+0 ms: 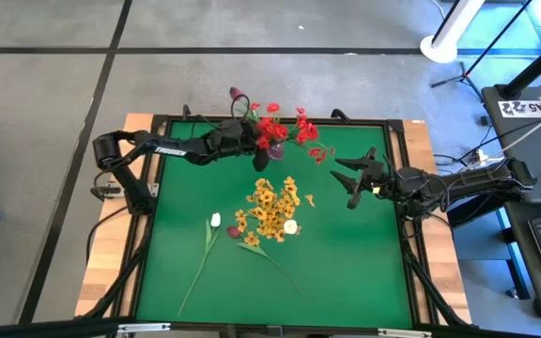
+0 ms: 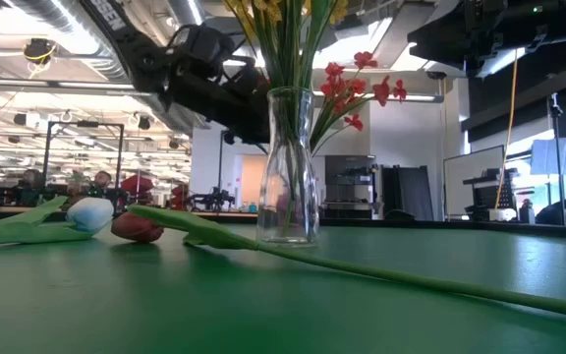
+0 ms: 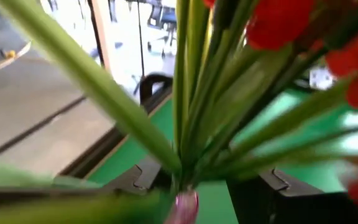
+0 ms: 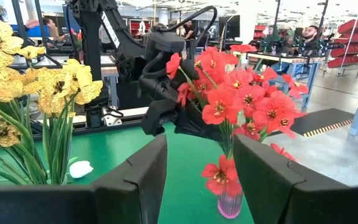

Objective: Sort flowers into vase by color
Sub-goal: Put the red flowers into the purple vase, then put the white tulip into the transparent vase

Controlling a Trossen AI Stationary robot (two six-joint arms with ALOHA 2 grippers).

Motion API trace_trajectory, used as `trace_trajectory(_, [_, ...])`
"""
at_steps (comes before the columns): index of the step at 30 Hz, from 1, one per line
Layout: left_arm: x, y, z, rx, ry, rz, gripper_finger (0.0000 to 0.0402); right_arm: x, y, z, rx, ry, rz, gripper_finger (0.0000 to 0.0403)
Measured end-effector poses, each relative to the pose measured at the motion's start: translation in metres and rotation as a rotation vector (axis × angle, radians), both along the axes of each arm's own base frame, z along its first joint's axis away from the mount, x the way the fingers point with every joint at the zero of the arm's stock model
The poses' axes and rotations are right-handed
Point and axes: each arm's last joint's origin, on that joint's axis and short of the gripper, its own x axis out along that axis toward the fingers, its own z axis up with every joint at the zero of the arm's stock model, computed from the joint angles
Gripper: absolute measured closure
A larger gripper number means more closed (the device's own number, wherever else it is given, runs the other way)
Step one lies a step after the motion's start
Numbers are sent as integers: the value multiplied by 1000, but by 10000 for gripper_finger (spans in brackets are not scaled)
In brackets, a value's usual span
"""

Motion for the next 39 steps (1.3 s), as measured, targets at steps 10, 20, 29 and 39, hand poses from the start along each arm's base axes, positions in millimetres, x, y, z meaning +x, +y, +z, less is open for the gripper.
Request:
trace_trajectory(10, [-18, -9, 12, -83, 126, 12, 208, 0, 0, 0, 0, -1, -1, 221])
trace_trajectory(20, [-36, -35, 27, -124, 263, -13, 187, 0, 0, 0, 0, -1, -1, 221])
trace_trajectory(29, [-69, -73, 50, -126, 394, 58, 188, 0, 0, 0, 21, -9, 0, 221])
trace_trajectory(39, [-104, -132, 42, -511, 626, 20, 188, 0, 0, 0, 22, -11, 0, 221])
